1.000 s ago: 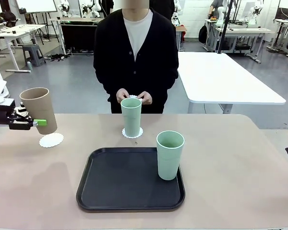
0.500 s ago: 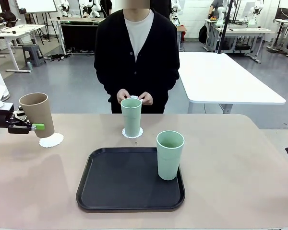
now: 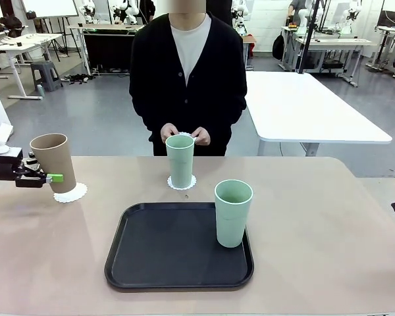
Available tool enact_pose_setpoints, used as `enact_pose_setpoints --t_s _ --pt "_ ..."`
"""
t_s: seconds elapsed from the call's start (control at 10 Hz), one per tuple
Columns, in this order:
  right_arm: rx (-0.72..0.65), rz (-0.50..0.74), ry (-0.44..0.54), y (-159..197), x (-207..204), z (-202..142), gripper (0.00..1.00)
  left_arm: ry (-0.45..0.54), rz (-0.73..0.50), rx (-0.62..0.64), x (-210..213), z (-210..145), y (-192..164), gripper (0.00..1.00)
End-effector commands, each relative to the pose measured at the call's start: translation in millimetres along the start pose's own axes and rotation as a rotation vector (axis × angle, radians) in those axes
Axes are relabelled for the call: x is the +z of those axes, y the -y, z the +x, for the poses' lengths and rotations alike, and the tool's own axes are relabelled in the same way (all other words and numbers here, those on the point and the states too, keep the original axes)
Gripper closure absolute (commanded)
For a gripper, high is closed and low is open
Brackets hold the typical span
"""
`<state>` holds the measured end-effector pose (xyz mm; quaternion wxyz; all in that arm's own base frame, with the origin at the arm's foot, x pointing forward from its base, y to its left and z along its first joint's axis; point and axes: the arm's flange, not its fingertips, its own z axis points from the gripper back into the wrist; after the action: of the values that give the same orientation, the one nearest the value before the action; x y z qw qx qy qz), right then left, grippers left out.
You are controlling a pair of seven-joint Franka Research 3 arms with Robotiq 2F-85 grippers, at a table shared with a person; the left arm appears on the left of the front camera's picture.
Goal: Place coasters on the table and set cups on them.
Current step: Take one Reusable plastic cup from the Flat Tray and place it on a coaster set by the human.
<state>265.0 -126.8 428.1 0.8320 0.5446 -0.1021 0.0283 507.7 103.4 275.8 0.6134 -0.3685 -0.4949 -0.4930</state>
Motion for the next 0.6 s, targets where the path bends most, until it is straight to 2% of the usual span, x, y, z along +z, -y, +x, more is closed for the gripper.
enact_pose_setpoints --t_s 0.0,0.5 --pt "0.009 0.013 0.007 0 0 1 0.00 0.049 0.012 0.015 3 -2 -8 0.17" --pt "0.009 0.013 0.007 0 0 1 0.00 0.047 0.028 0.020 4 -17 -13 0.17"
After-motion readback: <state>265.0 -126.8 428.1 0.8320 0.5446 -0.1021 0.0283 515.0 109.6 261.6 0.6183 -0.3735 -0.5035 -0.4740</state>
